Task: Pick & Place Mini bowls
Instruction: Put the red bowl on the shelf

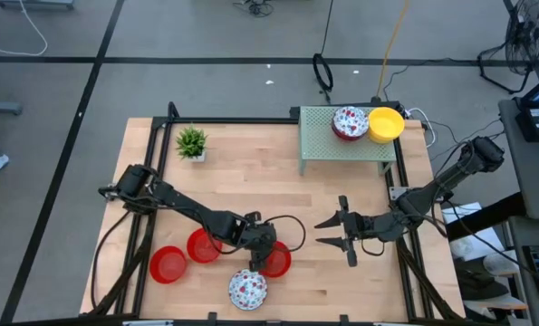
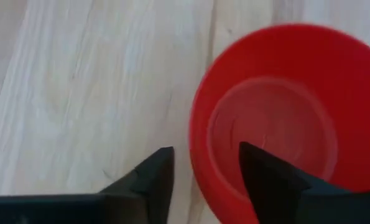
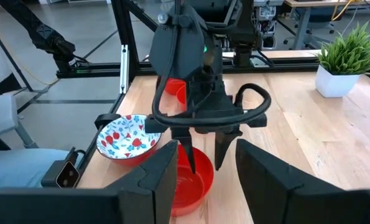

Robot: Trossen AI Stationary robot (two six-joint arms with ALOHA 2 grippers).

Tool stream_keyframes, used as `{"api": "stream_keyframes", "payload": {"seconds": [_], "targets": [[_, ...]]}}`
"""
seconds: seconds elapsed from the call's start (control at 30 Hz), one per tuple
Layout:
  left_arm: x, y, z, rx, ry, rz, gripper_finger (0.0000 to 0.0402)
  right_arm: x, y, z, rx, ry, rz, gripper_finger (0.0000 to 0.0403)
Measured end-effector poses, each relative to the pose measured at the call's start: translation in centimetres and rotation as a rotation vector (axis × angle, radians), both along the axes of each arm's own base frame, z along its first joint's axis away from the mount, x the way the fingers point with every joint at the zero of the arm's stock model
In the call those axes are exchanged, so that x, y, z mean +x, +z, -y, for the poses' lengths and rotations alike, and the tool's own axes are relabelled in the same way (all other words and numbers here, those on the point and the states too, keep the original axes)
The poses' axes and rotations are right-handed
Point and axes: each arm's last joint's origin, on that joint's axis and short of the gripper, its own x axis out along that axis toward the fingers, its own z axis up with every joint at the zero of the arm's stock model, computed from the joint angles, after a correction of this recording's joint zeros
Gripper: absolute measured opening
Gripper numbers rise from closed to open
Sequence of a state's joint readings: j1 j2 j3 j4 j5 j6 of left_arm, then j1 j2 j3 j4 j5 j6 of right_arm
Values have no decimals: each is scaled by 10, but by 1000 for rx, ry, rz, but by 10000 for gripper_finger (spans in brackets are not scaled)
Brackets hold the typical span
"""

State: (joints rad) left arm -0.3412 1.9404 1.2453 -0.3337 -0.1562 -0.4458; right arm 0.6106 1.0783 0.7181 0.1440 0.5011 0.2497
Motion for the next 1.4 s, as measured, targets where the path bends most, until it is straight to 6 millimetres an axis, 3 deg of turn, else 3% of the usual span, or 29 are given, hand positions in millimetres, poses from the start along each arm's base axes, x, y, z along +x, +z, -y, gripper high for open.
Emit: {"api": "stream_keyframes", "payload": {"seconds": [0.27,0.43,0.53,0.73,0.87,1.0,1.17,1.4], "targets": [[3,1,-4,-61,-29,-3,15,0,0,0,1,0,1,148],[8,7,-8,-120,-64,39,7,0,0,0,2,0,2,148],[11,19,-21,-122,-61,86,7,0,0,0,1,0,2,148],[9,64,-69,-95,1,205,6,0,0,0,1,3,0,148],[-3,105,-115,-33,82,330,5,0,-1,-1,2,20,-10,148],[-21,140,-167,17,230,447,5,-2,-4,-5,73,150,-66,148],[-33,156,-223,-29,366,501,4,-4,-6,-7,160,191,-119,148],[-12,159,-273,-92,434,450,5,-4,-7,-7,172,184,-131,148]]}}
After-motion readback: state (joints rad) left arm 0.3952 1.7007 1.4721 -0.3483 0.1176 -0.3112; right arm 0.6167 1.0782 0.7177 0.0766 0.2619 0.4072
